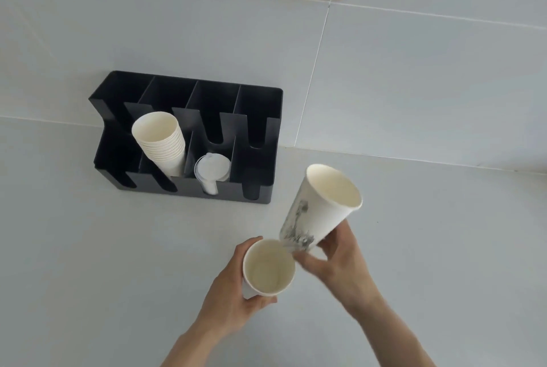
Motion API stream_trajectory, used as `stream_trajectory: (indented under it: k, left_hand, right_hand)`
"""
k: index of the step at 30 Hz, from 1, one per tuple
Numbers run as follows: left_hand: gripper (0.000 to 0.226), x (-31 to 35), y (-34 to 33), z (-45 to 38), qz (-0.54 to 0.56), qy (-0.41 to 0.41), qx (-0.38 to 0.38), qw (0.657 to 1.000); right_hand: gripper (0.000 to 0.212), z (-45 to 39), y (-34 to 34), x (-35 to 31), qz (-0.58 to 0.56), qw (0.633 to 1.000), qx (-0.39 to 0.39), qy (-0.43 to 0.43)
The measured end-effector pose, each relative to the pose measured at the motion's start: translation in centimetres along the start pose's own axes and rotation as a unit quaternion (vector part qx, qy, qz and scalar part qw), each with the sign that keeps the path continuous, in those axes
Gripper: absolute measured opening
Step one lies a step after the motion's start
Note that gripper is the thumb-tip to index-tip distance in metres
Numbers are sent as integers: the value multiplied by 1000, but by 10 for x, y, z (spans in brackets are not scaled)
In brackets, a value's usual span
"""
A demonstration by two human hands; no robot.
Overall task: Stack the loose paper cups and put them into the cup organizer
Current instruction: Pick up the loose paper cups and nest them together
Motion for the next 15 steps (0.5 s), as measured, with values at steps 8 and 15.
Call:
stream_trajectory:
  k: [8,15]
  left_hand:
    - [92,4,1,-1,4,25,-13,1000]
    - [93,13,5,0,-7,23,-12,1000]
  right_hand:
    - [66,29,-27,19,176,982,-62,34]
    - [69,42,-21,15,177,979,-97,13]
Point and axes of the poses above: each hand's wrist, its own z-axis away from the middle knuckle, its own y-axis out of the back of the hand, x = y × z, the point moved 2 cm from there along -z, towards the middle knuckle, and after that the axes turned 12 degrees about -z, right-handed, at the moved point
